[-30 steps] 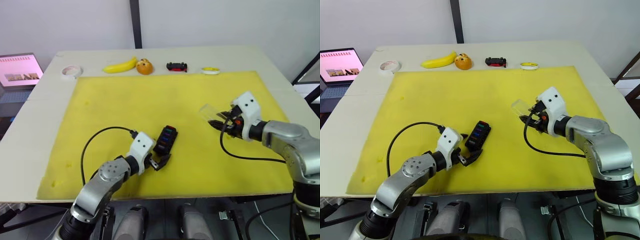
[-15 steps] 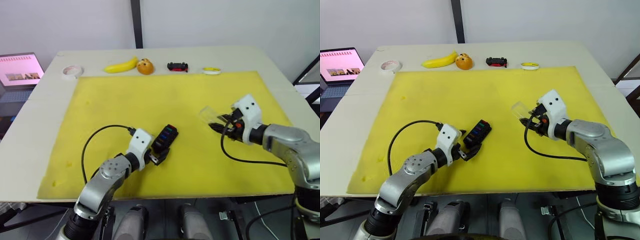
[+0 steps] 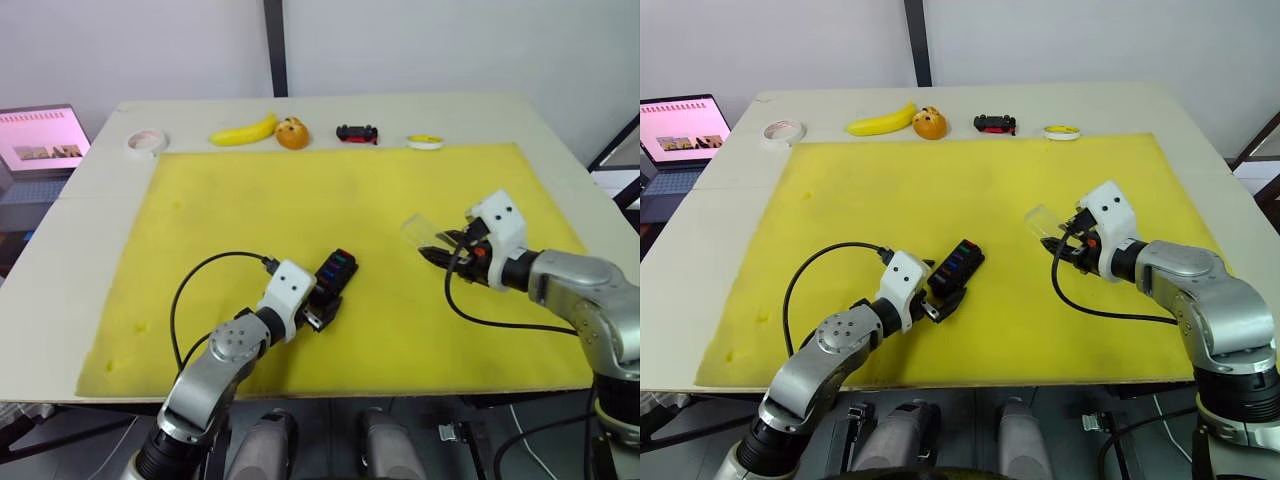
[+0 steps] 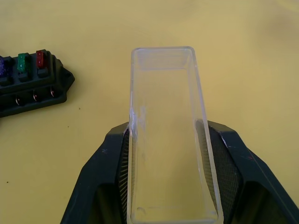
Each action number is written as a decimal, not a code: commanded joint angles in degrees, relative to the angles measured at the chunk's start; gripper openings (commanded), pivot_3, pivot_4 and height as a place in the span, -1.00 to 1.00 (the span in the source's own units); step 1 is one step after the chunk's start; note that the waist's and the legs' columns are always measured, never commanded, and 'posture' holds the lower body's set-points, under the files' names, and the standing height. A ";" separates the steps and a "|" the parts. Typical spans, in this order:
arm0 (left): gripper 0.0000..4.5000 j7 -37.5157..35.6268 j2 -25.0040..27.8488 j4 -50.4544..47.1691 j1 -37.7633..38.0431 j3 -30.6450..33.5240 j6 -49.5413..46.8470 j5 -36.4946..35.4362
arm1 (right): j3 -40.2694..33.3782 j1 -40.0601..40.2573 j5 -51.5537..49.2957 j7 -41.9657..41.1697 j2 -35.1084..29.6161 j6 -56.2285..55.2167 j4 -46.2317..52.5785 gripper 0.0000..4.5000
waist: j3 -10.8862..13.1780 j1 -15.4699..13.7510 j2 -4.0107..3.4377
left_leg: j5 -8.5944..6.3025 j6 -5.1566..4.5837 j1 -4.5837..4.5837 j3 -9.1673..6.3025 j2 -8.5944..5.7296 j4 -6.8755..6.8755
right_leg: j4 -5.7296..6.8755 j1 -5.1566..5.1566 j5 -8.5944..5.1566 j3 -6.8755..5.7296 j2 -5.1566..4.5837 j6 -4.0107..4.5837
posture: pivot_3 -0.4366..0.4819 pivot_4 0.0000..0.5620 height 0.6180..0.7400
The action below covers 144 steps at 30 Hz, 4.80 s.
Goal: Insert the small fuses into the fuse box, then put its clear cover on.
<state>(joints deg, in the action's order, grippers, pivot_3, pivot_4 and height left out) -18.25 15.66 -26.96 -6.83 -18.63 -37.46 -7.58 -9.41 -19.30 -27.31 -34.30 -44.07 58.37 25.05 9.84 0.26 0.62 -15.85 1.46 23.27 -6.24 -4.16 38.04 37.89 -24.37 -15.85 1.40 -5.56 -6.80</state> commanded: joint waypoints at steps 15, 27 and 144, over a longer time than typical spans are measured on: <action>0.14 -31.49 14.26 10.40 -12.59 1.43 9.27 -8.29 | -2.08 -1.78 -9.60 -15.90 -9.64 -4.29 6.66 -0.24 | 0.01 0.19 0.01 | -0.01 -0.02 0.02 -0.01 0.00 0.01 | -0.03 0.01 0.00 -0.06 0.01 0.00 | -0.05 -0.47 1.00; 0.14 -47.63 11.17 29.72 -23.70 -4.18 25.89 -4.33 | 16.80 -11.05 -5.21 -21.61 -9.91 -9.71 7.69 -0.24 | 0.04 0.27 0.01 | -0.01 -0.03 0.05 -0.06 0.01 0.05 | -0.08 0.02 0.00 -0.12 0.00 -0.01 | -0.05 -0.47 1.00; 0.14 -50.35 7.86 35.02 -25.54 -3.27 30.58 -1.46 | 18.04 -6.13 -2.84 -20.66 3.87 -15.14 2.11 -0.72 | 0.03 0.22 0.01 | -0.01 -0.01 0.05 -0.13 -0.03 0.13 | 0.01 0.02 0.01 -0.14 -0.01 -0.01 | -0.05 -0.47 1.00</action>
<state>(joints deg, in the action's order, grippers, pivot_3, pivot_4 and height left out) -68.55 23.87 8.95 -31.68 -22.45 -7.05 -9.18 8.97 -25.36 -30.21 -55.68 -40.75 44.06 26.15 9.86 0.49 0.63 -15.85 1.46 23.32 -6.37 -4.19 38.17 37.90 -24.35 -15.85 1.26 -5.57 -6.81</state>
